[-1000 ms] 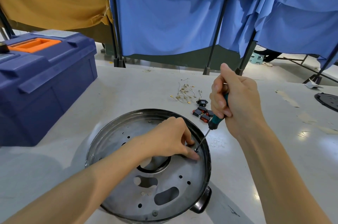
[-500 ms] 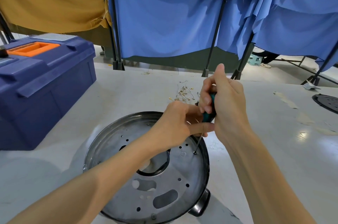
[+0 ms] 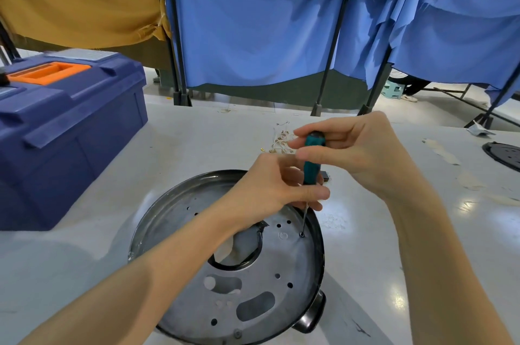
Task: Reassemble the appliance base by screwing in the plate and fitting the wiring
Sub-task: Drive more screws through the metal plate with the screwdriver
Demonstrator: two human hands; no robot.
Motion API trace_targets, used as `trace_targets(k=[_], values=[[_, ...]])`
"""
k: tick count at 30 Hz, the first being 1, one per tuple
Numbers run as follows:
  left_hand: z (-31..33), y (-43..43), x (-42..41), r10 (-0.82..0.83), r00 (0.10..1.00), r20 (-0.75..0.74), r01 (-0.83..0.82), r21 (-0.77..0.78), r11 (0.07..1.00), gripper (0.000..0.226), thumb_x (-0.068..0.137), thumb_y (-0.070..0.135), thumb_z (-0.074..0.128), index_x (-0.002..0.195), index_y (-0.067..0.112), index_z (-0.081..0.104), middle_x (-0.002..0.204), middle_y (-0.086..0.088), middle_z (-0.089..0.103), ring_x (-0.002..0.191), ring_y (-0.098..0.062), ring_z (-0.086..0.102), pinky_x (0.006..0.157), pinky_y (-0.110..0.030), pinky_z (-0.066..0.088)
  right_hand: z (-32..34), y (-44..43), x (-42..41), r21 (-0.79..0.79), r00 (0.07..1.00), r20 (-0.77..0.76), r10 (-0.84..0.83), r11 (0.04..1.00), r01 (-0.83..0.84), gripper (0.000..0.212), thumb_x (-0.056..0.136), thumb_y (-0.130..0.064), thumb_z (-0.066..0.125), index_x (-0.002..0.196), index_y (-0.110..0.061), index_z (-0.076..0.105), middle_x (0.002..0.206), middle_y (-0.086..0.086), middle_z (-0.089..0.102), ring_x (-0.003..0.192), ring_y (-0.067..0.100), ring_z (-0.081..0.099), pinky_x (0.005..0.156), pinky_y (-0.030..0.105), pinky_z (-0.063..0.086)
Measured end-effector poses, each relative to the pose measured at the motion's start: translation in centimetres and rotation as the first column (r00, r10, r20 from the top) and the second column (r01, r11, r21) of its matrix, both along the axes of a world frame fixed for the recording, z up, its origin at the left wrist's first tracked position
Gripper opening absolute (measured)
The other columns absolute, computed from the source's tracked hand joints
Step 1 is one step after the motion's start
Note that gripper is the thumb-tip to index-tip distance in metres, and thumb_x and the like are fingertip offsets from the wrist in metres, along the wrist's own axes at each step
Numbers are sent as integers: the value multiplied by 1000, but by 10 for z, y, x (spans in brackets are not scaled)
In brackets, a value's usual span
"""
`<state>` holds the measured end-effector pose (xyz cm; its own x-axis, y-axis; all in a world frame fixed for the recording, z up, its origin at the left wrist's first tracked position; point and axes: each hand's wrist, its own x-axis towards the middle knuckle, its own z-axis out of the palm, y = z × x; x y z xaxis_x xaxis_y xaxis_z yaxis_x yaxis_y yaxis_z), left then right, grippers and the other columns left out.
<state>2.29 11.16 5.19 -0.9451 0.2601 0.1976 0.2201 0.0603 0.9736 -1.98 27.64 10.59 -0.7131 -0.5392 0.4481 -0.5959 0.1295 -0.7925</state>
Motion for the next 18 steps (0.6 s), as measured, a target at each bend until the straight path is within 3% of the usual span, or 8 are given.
trace_targets(k=[3,5,9,11,15,16,18], values=[[-1,1,-3,-32,999,5,32,0,999,17,87,11,71,99,0,68,89,-13,75,77,-28,73,75,-32,59,0,-8,4,14,979,-174,-110,993,114,27,67,-31,86,80,-9,75,75,0,75,73,16,74,69,31,61],[1,-1,-2,-87,996,12,87,-15,996,19,89,8,67,103,-4,67,92,-14,75,79,-27,72,75,-29,57,3,-8,6,44,971,-204,-128,989,140,28,69,-35,84,78,-10,75,73,1,74,71,18,73,69,37,61],[2,-6,1,-149,988,33,149,-2,989,14,92,2,60,103,0,69,99,-17,73,84,-27,71,78,-27,54,11,7,7,132,992,50,114,984,-119,30,77,-27,74,104,-14,75,91,-2,77,88,15,74,78,26,59],[2,-6,1,-164,986,33,164,0,986,15,93,0,59,105,1,68,102,-17,73,86,-27,71,79,-27,54,11,10,8,115,991,61,123,985,-129,29,75,-26,75,100,-11,76,90,0,77,86,16,74,78,22,58],[0,-2,2,-71,997,41,70,23,997,22,86,6,71,106,0,68,97,-15,74,85,-29,73,77,-28,57,9,0,11,137,986,-80,-149,978,159,40,61,-47,79,84,-14,77,71,-6,75,69,8,73,68,21,59],[-1,0,2,-54,998,46,53,20,998,20,86,7,71,104,1,68,96,-14,75,84,-29,73,79,-30,58,6,-3,10,163,956,-165,-244,949,270,43,61,-51,79,82,-14,77,66,-6,73,64,8,71,62,22,59],[-1,3,-1,-66,996,66,65,13,998,12,90,4,64,101,2,69,94,-15,75,81,-28,73,79,-30,58,1,-10,10,180,848,-368,-381,866,467,37,69,-49,77,69,-12,71,56,-2,66,53,16,64,57,35,58]])
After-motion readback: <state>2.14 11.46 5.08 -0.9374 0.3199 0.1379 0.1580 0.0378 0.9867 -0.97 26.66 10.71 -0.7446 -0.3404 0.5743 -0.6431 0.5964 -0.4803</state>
